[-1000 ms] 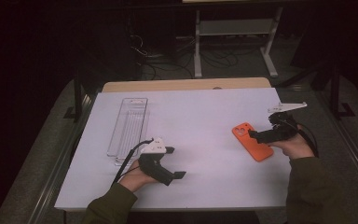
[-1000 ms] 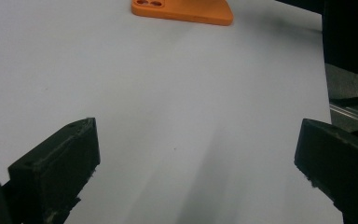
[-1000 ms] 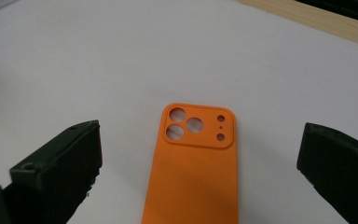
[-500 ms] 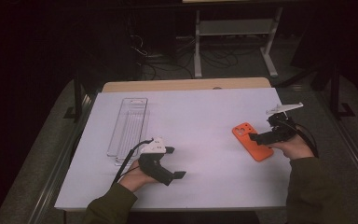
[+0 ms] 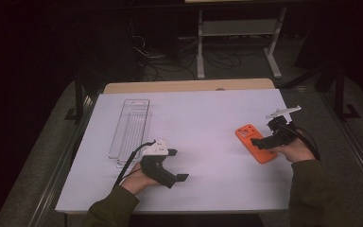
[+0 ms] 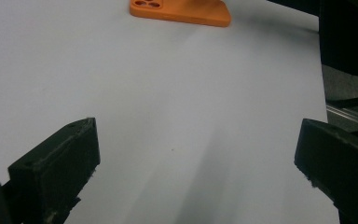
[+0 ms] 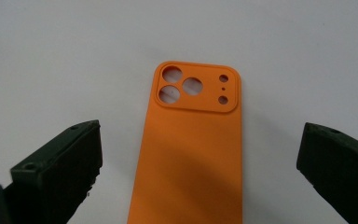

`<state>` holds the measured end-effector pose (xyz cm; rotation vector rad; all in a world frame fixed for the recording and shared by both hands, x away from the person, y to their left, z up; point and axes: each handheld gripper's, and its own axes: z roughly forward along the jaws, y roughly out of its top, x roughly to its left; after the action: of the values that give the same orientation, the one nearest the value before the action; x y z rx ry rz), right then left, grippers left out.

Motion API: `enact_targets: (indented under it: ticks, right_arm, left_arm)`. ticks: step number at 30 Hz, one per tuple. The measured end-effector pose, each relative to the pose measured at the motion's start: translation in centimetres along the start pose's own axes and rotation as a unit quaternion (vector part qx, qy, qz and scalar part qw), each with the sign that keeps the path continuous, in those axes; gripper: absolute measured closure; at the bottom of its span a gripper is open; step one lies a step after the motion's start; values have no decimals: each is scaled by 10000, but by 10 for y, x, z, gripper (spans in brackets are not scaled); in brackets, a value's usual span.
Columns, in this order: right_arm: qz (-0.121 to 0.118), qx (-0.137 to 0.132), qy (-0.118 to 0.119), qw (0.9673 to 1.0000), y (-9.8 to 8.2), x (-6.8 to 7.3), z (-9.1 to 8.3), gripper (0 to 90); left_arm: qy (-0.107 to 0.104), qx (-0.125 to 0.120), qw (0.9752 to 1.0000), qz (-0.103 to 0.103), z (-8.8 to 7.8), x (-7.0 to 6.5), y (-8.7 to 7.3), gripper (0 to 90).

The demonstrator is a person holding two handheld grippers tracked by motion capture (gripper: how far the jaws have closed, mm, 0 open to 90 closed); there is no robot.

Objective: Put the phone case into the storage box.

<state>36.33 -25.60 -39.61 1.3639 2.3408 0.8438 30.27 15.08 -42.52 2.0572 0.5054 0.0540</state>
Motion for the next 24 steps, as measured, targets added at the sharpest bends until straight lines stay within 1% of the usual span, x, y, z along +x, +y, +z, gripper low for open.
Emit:
enact_targets:
  ticks: [4,6,13,14,16,22,23,24]
  right_arm:
    - [64,73,21,10000,-1,1,2,0]
    - [3,98,21,9999,-2,0,4,0]
    - [23,196,16,9998,-4,0,9,0]
    - [-17,238,25,9997,-4,0,12,0]
    - [-31,273,13,9996,-5,1,14,0]
    - [-57,335,12,9994,-6,1,17,0]
    - [-35,363,2,9993,-7,2,18,14]
    - [-72,367,-10,9993,-7,2,19,25]
  left_arm:
    - [-5,-6,10000,-6,0,0,0,0]
    - [-7,-7,10000,-9,0,0,0,0]
    - [-7,-9,10000,-8,0,0,0,0]
    - [-7,-7,10000,-7,0,0,0,0]
    - [-1,-43,10000,-10,1,0,0,0]
    - [-2,-39,10000,-13,1,0,-1,0]
    - [-2,-25,10000,-10,1,0,0,0]
    - [-3,-17,10000,-10,0,0,0,0]
